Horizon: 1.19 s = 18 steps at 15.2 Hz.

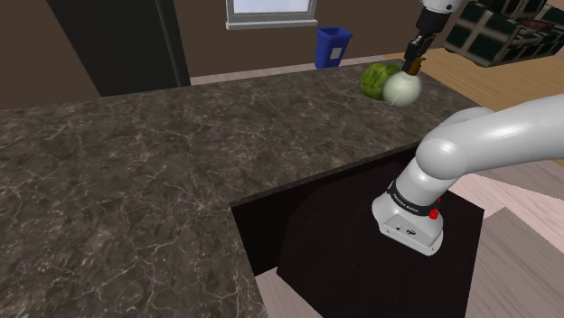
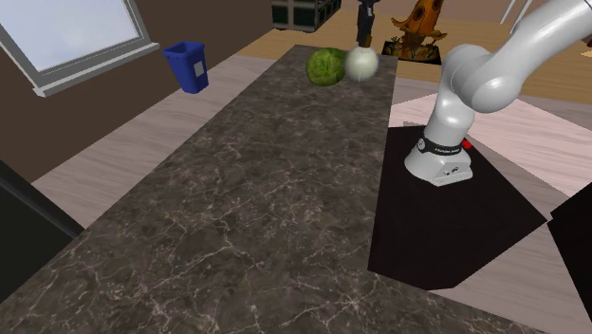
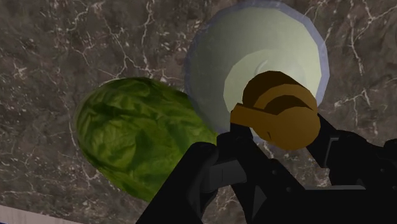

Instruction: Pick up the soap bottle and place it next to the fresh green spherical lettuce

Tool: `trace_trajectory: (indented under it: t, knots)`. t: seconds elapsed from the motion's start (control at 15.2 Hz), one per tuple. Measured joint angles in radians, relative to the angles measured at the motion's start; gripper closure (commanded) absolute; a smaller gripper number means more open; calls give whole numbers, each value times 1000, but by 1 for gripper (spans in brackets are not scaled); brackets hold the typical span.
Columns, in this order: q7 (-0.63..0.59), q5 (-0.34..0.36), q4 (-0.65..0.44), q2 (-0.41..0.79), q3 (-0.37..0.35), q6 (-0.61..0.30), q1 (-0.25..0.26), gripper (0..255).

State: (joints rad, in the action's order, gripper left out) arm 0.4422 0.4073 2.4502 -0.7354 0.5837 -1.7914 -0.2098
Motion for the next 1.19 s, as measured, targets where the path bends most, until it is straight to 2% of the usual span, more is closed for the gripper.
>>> trace_trajectory:
  t: [0.66,1.12,1.19]
  knots:
    - [-9,40,117,25,54,-143,-9,255]
    - [-11,45,130,30,60,-161,-9,255]
    - [-11,45,130,30,60,-161,-9,0]
